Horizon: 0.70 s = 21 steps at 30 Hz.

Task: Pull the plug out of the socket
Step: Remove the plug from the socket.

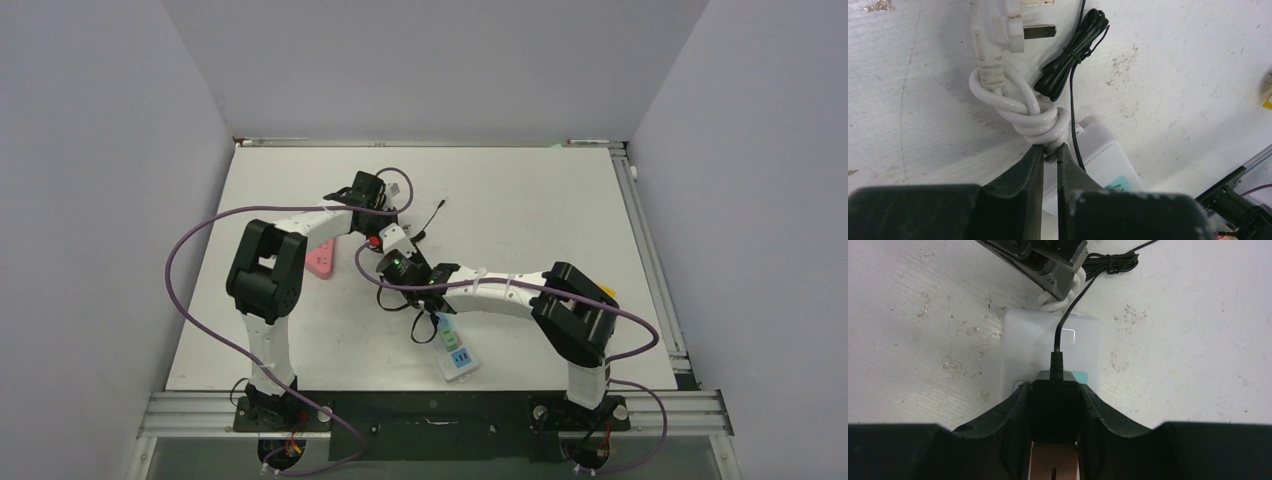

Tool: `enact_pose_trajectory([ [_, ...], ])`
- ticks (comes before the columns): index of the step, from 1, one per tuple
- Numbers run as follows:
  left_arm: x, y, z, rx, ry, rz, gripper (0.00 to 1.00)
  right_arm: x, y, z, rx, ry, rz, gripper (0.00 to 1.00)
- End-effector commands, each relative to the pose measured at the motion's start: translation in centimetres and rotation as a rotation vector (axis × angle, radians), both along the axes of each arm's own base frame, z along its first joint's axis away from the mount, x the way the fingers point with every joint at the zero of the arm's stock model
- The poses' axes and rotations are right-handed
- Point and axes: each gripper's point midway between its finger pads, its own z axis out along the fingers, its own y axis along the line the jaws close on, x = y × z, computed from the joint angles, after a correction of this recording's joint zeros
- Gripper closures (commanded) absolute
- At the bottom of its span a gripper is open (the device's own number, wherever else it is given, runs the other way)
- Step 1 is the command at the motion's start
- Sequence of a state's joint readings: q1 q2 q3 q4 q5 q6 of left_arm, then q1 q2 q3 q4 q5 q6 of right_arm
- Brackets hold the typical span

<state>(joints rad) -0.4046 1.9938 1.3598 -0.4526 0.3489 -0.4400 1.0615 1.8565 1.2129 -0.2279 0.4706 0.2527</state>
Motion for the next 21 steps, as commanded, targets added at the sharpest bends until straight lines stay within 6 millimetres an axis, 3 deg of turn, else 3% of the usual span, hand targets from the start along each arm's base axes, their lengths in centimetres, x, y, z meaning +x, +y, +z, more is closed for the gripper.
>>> enact_pose_trajectory([
  [1,0.5,2.2,-2.9,0.127,0.005,0.021,1.0,0.3,1.2,2.5,0.068,-0.012,0.004,0.95],
  [9,0.5,2.2,-3.1,0.13,0.009,0.019,1.0,1.5,1.1,3.2,0.357,0.177,0.01,0.95],
  [16,0.4,2.3,-3.3,0.136,0.013,0.019,1.0,1.6,1.1,2.8,0.492,0.323,0.033,0.95],
  [21,0.4,2.4,-3.4,0.138,0.015,0.018,1.0,1.9,0.6,2.9,0.529,0.335,0.021,0.95],
])
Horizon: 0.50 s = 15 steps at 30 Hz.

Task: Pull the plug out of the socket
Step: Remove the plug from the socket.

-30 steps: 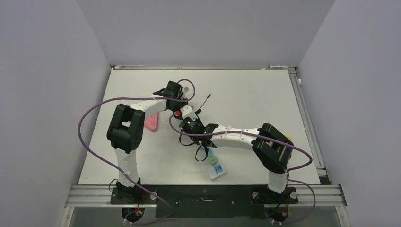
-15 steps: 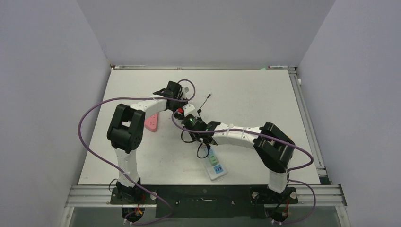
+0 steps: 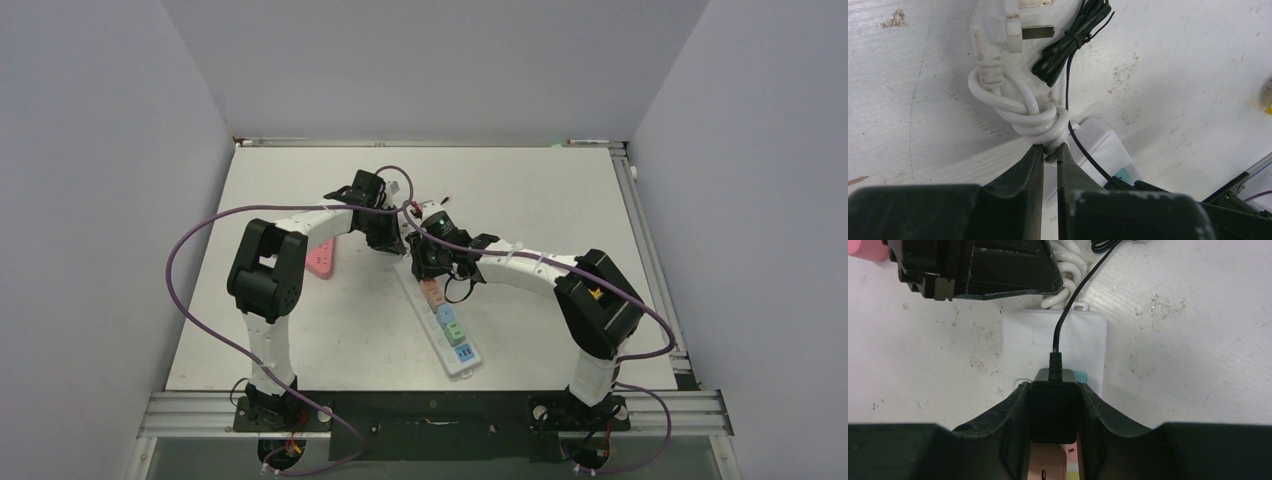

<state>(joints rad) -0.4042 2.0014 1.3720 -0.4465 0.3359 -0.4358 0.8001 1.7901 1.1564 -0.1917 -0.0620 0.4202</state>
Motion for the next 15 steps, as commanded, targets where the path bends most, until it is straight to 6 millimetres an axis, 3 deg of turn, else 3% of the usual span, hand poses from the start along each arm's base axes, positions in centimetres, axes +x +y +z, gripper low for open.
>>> enact_pose_trajectory([
  [1,-0.2,2.3,-3.4,0.131,0.032,0.016,1.0,0.3,1.7,3.2,0.151,-0.025,0.012,0.95],
  [15,-0.2,2.4,-3.7,0.135,0.039,0.014,1.0,0.3,0.2,2.9,-0.191,-0.222,-0.037,0.95],
])
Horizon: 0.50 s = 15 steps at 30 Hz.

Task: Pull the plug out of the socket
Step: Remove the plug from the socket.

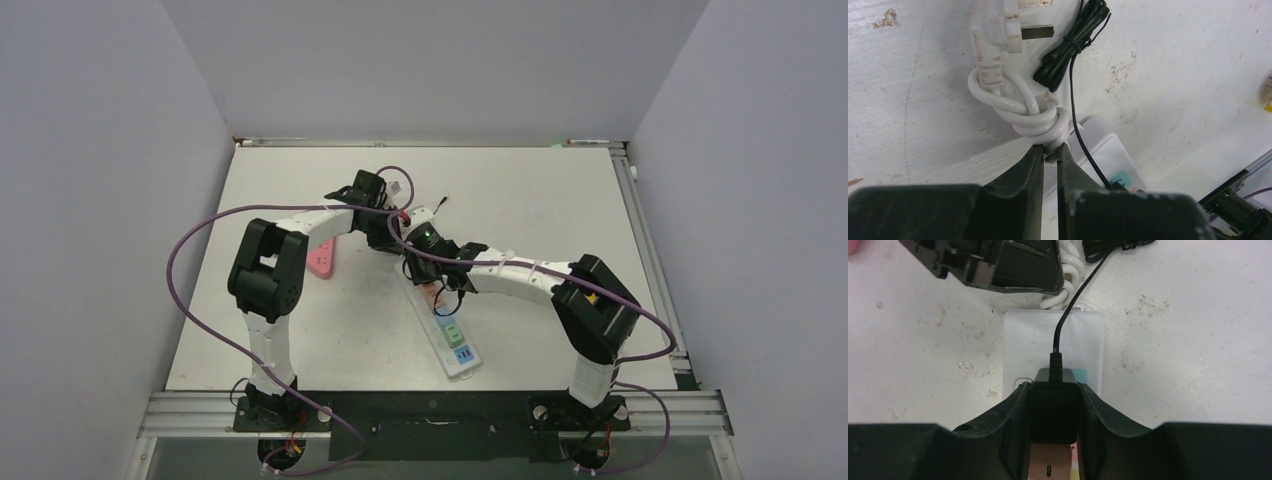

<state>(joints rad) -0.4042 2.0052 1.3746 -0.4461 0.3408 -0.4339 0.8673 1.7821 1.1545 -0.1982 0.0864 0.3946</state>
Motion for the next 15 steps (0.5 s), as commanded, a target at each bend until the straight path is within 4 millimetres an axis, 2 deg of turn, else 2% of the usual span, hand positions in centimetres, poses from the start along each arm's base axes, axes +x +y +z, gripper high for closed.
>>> enact_pose_trajectory([
  [1,-0.3,2.5,-3.7,0.139,0.04,0.018,1.0,0.7,0.0,2.7,-0.147,-0.156,-0.028,0.95],
  [6,-0.3,2.6,-3.9,0.142,0.043,0.016,1.0,0.2,0.8,3.1,-0.265,-0.225,0.002,0.95],
  [15,-0.2,2.6,-3.8,0.139,0.043,0.017,1.0,-0.1,1.4,3.1,-0.241,-0.212,0.023,0.95],
])
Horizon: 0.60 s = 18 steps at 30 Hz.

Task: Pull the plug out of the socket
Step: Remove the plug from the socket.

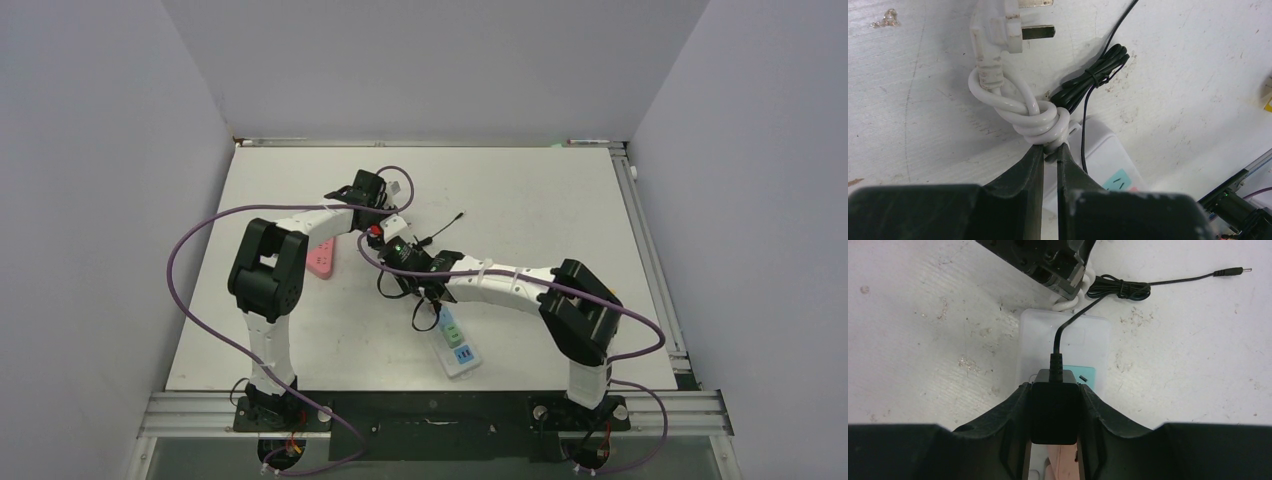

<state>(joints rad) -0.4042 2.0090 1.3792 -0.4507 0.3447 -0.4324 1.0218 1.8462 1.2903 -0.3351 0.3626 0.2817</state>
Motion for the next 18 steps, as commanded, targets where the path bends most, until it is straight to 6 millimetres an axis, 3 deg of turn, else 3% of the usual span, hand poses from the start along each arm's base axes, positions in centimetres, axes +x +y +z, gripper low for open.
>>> enact_pose_trajectory([
  [1,-0.2,2.6,-3.7,0.14,0.038,0.019,1.0,0.9,-0.1,1.7,0.012,-0.045,-0.027,0.95],
  [9,-0.1,2.6,-3.5,0.134,0.032,0.02,1.0,0.9,0.8,3.1,0.099,-0.037,-0.014,0.95],
  [12,0.2,2.8,-3.1,0.123,0.028,0.026,1.0,1.4,0.9,4.6,0.175,-0.027,-0.029,0.95],
  [18,1.1,3.0,-1.5,0.06,0.007,0.048,1.0,3.6,-1.2,7.6,0.332,-0.018,-0.095,0.95],
])
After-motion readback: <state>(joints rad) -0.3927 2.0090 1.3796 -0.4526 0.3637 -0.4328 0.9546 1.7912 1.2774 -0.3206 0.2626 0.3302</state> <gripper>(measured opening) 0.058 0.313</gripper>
